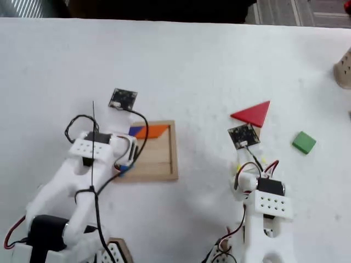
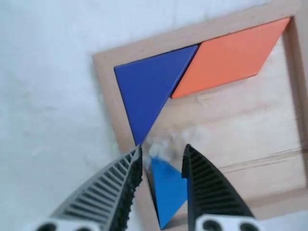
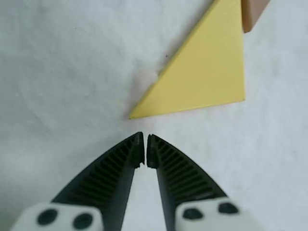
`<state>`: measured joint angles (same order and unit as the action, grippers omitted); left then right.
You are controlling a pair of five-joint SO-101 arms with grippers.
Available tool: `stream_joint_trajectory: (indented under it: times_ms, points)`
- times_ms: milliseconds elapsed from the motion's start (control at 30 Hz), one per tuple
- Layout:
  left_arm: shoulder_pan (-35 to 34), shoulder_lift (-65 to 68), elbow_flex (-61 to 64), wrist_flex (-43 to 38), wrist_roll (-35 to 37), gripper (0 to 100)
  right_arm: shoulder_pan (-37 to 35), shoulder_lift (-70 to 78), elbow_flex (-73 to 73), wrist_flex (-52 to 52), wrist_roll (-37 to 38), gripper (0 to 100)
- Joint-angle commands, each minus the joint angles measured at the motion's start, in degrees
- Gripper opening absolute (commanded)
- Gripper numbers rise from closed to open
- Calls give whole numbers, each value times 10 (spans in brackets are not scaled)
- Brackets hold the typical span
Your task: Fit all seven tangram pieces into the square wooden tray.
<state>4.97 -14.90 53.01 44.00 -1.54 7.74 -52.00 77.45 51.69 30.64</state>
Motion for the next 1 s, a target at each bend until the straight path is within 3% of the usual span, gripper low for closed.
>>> stream_joint_trajectory:
  times_ms: [0, 200, 433, 967]
  points:
    - [-5, -2, -6, -11, 7, 153, -2, -13, -3, -4, 6, 19]
    - [-5, 45, -45, -6, 6, 55, -2, -15, -3, 2, 7, 19]
    - [-6, 121, -113, 40, 6, 34, -2, -16, -3, 2, 7, 19]
    - [-1, -53, -113, 92, 6, 22, -5, -15, -3, 0, 7, 20]
